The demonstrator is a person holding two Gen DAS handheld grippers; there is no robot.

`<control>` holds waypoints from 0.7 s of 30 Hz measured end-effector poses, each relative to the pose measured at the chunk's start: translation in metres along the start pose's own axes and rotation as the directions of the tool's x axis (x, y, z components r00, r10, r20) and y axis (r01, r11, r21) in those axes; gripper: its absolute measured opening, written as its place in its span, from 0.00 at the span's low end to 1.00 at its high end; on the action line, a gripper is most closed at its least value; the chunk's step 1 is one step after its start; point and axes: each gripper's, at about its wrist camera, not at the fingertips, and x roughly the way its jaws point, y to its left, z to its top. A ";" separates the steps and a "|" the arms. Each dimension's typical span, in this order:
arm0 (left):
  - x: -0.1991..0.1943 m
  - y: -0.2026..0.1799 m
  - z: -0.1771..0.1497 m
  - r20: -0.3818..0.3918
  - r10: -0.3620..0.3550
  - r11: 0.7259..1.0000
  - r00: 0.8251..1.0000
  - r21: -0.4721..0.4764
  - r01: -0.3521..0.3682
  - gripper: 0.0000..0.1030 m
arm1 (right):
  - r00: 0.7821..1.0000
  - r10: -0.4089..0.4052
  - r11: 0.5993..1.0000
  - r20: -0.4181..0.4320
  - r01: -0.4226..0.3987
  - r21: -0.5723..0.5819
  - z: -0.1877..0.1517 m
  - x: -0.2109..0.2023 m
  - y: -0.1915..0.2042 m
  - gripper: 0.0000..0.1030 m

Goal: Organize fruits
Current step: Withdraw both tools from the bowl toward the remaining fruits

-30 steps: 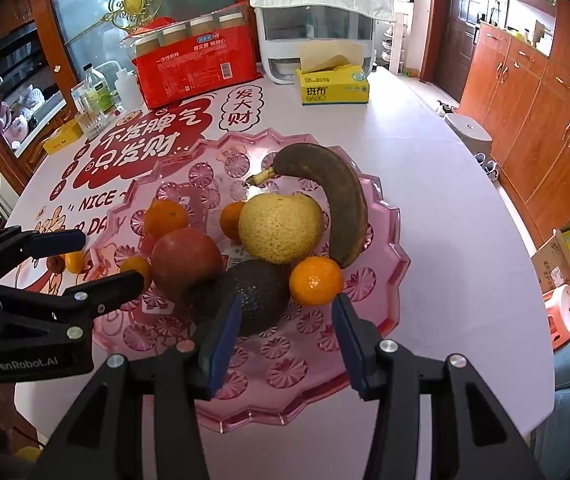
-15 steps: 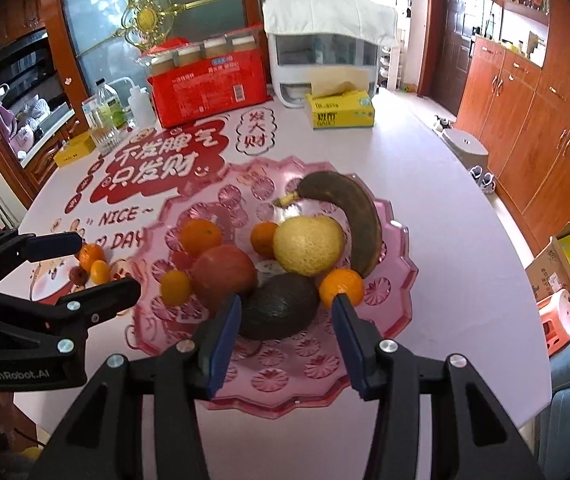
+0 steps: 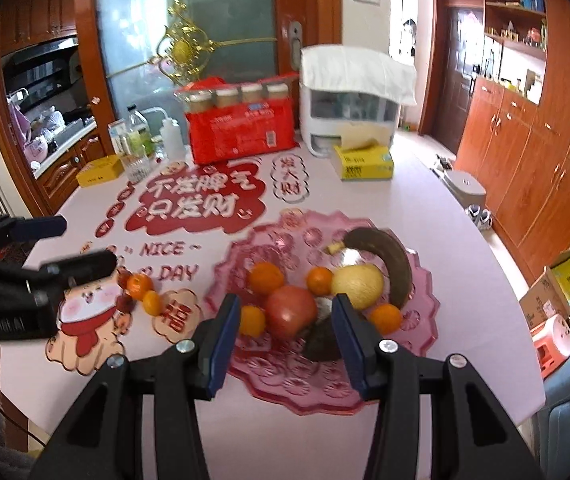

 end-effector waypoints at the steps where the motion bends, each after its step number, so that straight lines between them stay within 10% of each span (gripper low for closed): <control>1: -0.006 0.009 0.003 0.011 0.015 1.000 1.000 -0.004 -0.015 0.88 | 1.000 0.004 1.000 0.012 -0.004 0.000 0.003 -0.004 0.005 0.46; 21: -0.019 0.153 0.005 0.009 0.126 0.992 0.992 -0.022 -0.126 0.89 | 0.994 0.113 0.993 0.009 -0.114 0.041 0.034 0.024 0.116 0.46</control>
